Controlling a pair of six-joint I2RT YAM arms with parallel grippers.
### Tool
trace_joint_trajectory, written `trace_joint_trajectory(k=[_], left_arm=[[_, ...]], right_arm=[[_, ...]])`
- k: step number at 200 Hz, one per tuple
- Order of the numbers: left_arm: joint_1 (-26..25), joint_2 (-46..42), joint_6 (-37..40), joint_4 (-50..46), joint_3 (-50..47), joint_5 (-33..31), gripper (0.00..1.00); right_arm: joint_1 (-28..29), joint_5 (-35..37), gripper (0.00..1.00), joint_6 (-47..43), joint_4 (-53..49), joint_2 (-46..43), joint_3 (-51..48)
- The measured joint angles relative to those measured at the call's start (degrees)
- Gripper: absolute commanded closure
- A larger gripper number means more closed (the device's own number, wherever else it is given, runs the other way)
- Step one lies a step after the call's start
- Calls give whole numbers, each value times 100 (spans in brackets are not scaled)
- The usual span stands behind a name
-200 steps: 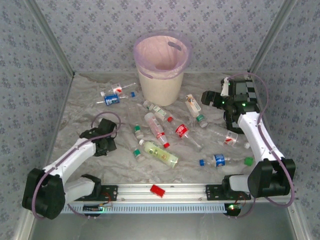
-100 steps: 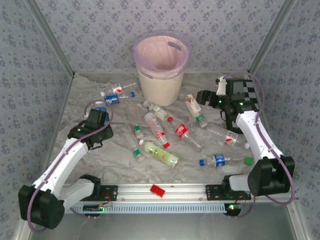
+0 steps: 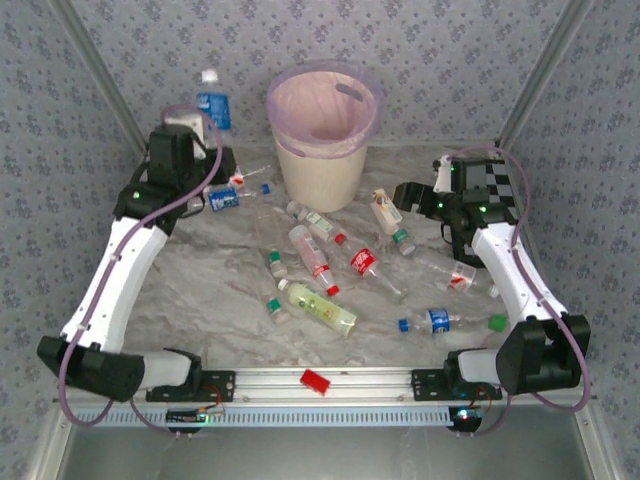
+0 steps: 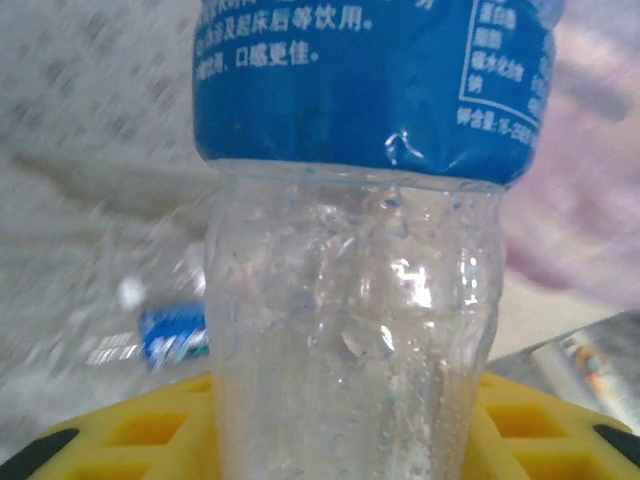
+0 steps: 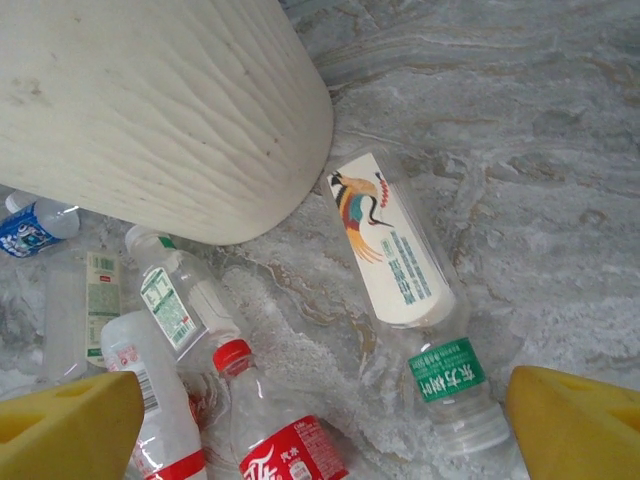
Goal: Put the plastic bottles in the bin
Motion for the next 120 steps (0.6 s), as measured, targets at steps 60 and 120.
trace_joint_trajectory(k=[60, 120], left_arm=[[-52, 1565, 59, 629, 1749, 916, 67], [-546, 3950, 66, 197, 4951, 1386, 68]], right_arm=[[-7, 94, 4, 127, -396, -557, -343], [-33, 201, 3, 142, -684, -776, -439]])
